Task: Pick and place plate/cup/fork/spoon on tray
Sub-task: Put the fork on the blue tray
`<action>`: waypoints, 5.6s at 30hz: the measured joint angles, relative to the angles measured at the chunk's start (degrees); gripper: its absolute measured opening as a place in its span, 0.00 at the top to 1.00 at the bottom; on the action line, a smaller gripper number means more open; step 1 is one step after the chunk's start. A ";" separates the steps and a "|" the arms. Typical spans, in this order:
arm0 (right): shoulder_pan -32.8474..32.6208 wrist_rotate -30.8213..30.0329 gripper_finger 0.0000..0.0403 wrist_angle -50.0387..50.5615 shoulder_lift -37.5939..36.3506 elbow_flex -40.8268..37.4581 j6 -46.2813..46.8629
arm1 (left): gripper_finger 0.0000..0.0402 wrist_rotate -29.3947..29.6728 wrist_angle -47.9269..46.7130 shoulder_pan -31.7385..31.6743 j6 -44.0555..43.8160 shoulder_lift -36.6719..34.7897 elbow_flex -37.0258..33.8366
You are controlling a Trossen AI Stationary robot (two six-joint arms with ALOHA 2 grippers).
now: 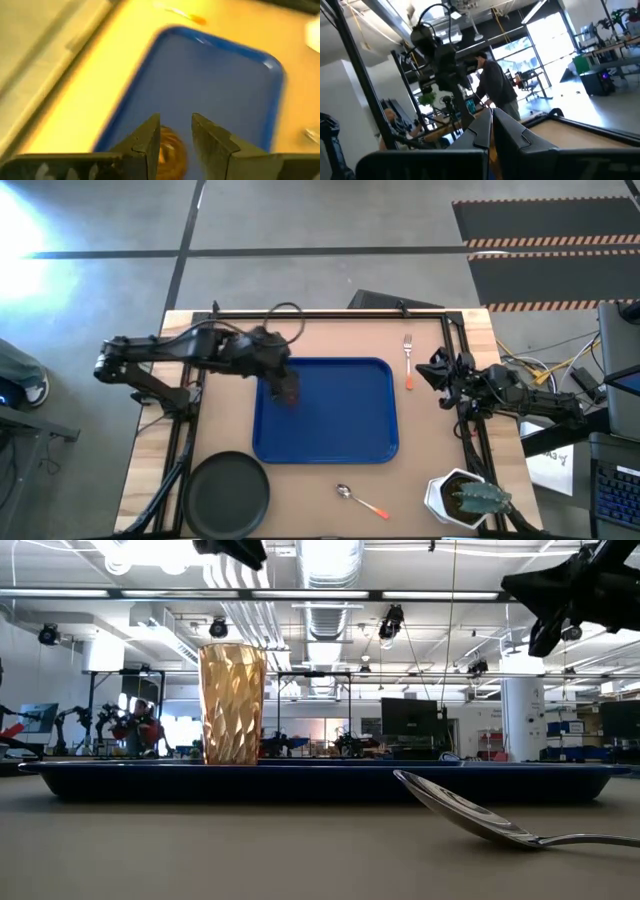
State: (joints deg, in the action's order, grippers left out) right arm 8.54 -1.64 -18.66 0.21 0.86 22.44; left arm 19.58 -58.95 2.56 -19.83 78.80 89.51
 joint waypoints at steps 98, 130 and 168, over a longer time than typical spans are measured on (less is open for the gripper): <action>27.55 -4.32 0.64 60.76 81.07 46.25 17.21 | 0.77 10.66 -4.21 5.04 0.71 -34.69 -10.44; 26.68 -6.55 0.98 65.03 72.27 46.55 20.67 | 0.77 10.66 -4.62 5.04 0.63 -34.34 -10.44; -23.91 -15.90 0.98 48.94 89.48 49.19 75.67 | 0.77 10.63 -7.12 5.01 0.73 -35.05 -10.42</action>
State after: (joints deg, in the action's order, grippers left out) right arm -15.38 -17.54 30.28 89.69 50.05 98.11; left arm 30.21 -66.07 7.57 -19.10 43.76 79.09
